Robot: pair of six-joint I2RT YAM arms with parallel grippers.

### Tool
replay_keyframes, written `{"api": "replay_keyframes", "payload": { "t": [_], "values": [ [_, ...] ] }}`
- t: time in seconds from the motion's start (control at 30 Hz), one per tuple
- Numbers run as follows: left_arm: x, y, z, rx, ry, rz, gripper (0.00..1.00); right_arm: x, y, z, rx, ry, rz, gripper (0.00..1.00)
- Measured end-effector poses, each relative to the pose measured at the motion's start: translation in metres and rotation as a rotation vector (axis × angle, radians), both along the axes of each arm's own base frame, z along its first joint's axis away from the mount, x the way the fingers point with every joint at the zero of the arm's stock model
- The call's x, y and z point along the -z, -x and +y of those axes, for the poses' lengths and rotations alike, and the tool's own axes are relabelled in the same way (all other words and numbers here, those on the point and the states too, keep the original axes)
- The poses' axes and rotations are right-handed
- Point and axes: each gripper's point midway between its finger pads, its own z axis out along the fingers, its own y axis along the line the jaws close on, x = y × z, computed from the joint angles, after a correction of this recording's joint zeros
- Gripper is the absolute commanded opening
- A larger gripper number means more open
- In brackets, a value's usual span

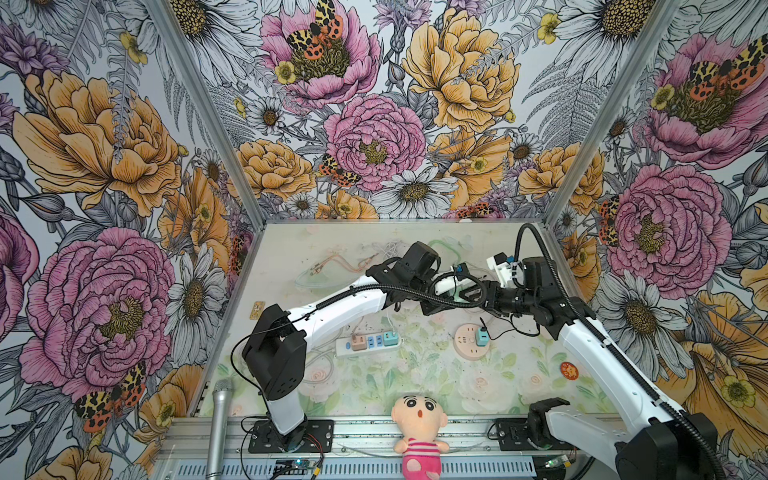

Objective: Insert the plug
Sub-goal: 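Lift the light-green charger with the left gripper while the right gripper reaches toward it, then grasp the light-green charger with the right gripper and open the left gripper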

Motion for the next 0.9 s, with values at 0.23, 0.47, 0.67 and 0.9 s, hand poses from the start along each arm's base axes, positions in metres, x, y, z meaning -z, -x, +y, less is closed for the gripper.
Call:
{"api": "replay_keyframes", "payload": {
  "t": [0.23,0.47,0.67,0.9],
  "values": [
    [0.008,0.003,-0.002,0.027,-0.036,-0.008,0.18,0.007,0.001,0.006,-0.026,-0.01,0.035,0.44],
    [0.007,0.001,-0.001,0.04,-0.052,-0.032,0.18,0.007,0.003,0.008,-0.032,-0.016,0.042,0.37],
    [0.007,0.001,0.0,0.045,-0.061,-0.044,0.18,0.013,0.005,0.011,-0.05,-0.017,0.062,0.37],
    [0.005,0.001,-0.001,0.05,-0.062,-0.047,0.18,0.014,0.008,0.015,-0.076,-0.025,0.06,0.24]
  ]
}}
